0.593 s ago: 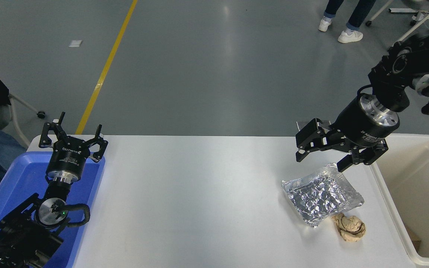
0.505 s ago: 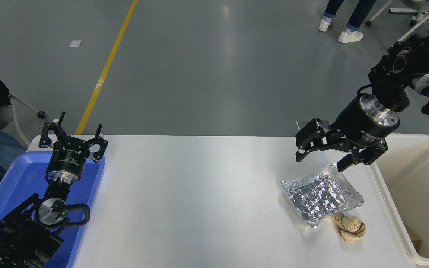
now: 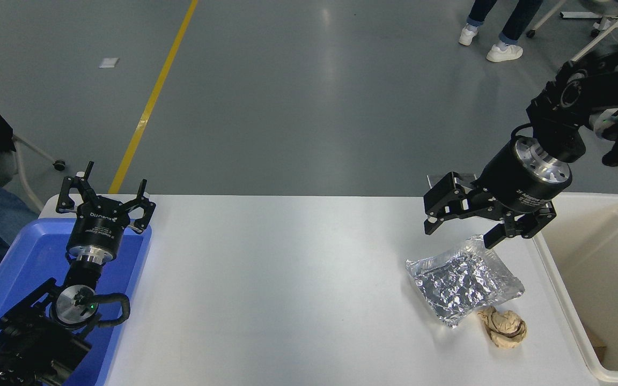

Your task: Pick up foil plate and place in dustbin

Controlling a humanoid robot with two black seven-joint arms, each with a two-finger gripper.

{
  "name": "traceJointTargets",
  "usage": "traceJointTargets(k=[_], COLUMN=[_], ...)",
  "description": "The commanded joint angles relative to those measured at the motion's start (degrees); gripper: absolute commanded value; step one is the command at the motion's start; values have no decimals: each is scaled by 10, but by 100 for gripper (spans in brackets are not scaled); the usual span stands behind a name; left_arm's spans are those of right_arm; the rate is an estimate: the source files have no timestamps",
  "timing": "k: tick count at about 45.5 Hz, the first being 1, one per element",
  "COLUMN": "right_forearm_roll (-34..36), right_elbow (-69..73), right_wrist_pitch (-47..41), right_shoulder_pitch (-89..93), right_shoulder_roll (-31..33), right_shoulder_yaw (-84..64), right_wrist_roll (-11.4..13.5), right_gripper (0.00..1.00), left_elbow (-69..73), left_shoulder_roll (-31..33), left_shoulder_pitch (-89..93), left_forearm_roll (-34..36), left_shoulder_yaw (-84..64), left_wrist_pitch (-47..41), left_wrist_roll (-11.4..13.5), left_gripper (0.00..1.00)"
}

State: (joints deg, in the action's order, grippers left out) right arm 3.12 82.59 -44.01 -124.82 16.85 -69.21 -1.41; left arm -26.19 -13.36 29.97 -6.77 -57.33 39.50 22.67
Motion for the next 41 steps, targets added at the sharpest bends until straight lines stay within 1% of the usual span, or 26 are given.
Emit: traceJointTargets(k=[1,5,14,18,21,23,27,31,33,39,41], right_forearm_roll=[-4,-27,-160,-196,-217,-231,-266,-311,-319,-324,-336], right_elbow=[-1,-1,-10,-36,-64,-87,-144,-219,-256,-316,-347], right_wrist_pitch=[1,3,44,65,84,115,199,275,317,359,373], right_shoulder_pitch=[16,40,120,155,186,216,298,382,430,504,535], right_shoulder_roll=[0,30,114,131,131,129,120,88,75,67,64], right_shoulder_yaw=[-1,-1,13,29,43,57,88,96,102,128,144], right_wrist_roll=[0,-1,-2,-2,-2,-2,-2,-2,-1,-1,-2], right_gripper=[100,100,100,100,100,100,100,100,100,100,100], left_elbow=[0,0,0,0,0,0,0,0,-1,0,-1], left_shoulder_roll=[0,0,0,0,0,0,0,0,0,0,0], left_shoulder_pitch=[0,0,1,1,1,0,1,1,1,1,2], left_forearm_roll=[0,0,0,0,0,0,1,1,1,1,1], left_shoulder_yaw=[-1,0,0,1,1,1,1,1,1,1,1], left_wrist_pitch=[0,0,1,1,1,1,1,1,1,1,1], left_wrist_roll=[0,0,0,0,0,0,-1,-1,-1,-1,-2], left_gripper=[100,100,100,100,100,100,100,100,100,100,100])
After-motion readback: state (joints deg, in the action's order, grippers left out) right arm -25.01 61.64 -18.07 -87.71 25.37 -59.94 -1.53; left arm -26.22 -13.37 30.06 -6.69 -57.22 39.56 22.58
